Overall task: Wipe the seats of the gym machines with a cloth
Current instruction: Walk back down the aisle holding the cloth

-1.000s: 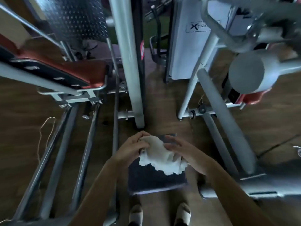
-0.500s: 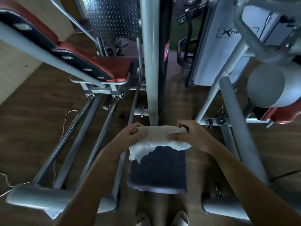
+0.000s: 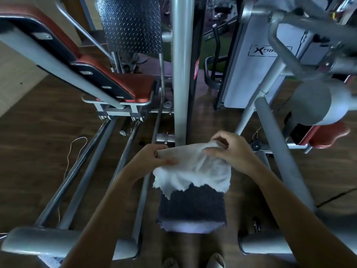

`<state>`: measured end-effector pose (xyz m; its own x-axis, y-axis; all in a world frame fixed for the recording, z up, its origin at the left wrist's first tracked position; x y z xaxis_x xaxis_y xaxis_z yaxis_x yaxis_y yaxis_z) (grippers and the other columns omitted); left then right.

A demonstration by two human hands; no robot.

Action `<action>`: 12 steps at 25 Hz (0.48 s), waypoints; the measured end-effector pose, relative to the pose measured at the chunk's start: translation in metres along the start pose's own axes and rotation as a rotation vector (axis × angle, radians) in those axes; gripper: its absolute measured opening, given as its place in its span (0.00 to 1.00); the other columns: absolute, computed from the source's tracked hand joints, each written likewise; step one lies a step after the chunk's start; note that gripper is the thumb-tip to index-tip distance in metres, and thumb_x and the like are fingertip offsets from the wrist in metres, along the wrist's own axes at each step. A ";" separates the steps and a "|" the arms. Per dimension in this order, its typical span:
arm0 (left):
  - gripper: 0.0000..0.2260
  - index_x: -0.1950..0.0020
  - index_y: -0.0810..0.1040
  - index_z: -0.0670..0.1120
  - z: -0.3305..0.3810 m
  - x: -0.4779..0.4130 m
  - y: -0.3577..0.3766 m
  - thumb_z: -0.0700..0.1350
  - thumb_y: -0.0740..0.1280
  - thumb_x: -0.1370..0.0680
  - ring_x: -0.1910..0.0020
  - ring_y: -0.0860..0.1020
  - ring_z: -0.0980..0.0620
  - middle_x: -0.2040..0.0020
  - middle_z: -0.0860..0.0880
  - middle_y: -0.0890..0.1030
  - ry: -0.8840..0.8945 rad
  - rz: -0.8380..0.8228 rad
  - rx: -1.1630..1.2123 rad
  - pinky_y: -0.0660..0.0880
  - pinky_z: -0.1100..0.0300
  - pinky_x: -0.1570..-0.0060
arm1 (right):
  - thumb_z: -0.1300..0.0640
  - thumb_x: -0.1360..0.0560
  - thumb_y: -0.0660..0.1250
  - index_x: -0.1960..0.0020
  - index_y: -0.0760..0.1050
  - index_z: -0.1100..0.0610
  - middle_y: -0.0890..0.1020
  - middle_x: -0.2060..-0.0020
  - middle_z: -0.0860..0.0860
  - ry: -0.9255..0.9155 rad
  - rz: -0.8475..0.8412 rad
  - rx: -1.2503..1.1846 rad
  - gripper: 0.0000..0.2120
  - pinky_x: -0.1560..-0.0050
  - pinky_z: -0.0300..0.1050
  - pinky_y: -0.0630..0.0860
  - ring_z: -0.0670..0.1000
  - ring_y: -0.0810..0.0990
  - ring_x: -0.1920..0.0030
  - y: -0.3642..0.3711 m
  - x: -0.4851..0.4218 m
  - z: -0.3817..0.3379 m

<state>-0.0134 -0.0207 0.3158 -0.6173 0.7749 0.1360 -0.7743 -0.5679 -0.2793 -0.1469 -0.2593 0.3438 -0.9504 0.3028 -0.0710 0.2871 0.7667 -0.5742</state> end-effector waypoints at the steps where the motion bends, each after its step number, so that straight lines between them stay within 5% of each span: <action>1: 0.10 0.49 0.83 0.45 -0.006 0.000 0.001 0.50 0.75 0.25 0.62 0.82 0.46 0.60 0.47 0.84 -0.019 0.012 0.066 0.78 0.52 0.63 | 0.42 0.30 0.77 0.55 0.79 0.49 0.78 0.66 0.43 0.050 -0.025 -0.008 0.13 0.63 0.33 0.71 0.40 0.76 0.64 0.007 0.004 0.007; 4: 0.11 0.42 0.79 0.43 -0.039 0.004 0.011 0.46 0.70 0.21 0.52 0.82 0.44 0.51 0.44 0.83 -0.161 0.031 0.392 0.80 0.50 0.55 | 0.43 0.29 0.76 0.49 0.77 0.52 0.79 0.61 0.47 0.230 -0.060 -0.254 0.16 0.64 0.36 0.72 0.44 0.77 0.62 0.034 0.021 0.037; 6: 0.10 0.40 0.78 0.43 -0.069 0.007 0.017 0.42 0.70 0.21 0.45 0.81 0.38 0.45 0.40 0.82 -0.243 -0.015 0.443 0.78 0.44 0.46 | 0.54 0.29 0.78 0.42 0.78 0.52 0.82 0.54 0.48 0.363 -0.054 -0.470 0.17 0.63 0.37 0.76 0.45 0.80 0.59 0.050 0.032 0.052; 8: 0.14 0.39 0.80 0.43 -0.086 0.013 0.021 0.40 0.73 0.24 0.42 0.81 0.37 0.43 0.39 0.83 -0.355 -0.092 0.368 0.77 0.41 0.41 | 0.62 0.29 0.77 0.37 0.78 0.50 0.81 0.59 0.45 0.433 -0.060 -0.529 0.23 0.63 0.36 0.76 0.43 0.80 0.62 0.061 0.040 0.062; 10: 0.15 0.40 0.82 0.46 -0.094 0.017 0.025 0.43 0.76 0.27 0.43 0.82 0.39 0.45 0.41 0.85 -0.377 -0.096 0.260 0.77 0.42 0.39 | 0.57 0.30 0.79 0.37 0.80 0.54 0.81 0.65 0.45 0.441 -0.063 -0.529 0.22 0.61 0.38 0.77 0.44 0.81 0.63 0.064 0.044 0.070; 12: 0.22 0.37 0.82 0.50 -0.095 0.020 0.030 0.51 0.77 0.31 0.43 0.82 0.45 0.43 0.46 0.84 -0.296 -0.021 0.273 0.79 0.47 0.40 | 0.46 0.33 0.80 0.44 0.85 0.57 0.85 0.56 0.56 0.496 -0.066 -0.571 0.23 0.50 0.55 0.79 0.58 0.84 0.54 0.067 0.048 0.082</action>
<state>-0.0359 0.0038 0.2198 -0.5832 0.6963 0.4184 -0.7712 -0.6364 -0.0159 -0.1826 -0.2396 0.2346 -0.8412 0.3618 0.4018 0.3770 0.9252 -0.0438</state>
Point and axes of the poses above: each hand's wrist, its own x-axis away from the middle knuckle, its own y-axis out of the palm, z = x × y, the point moved 1 cm from there along -x, towards the middle knuckle
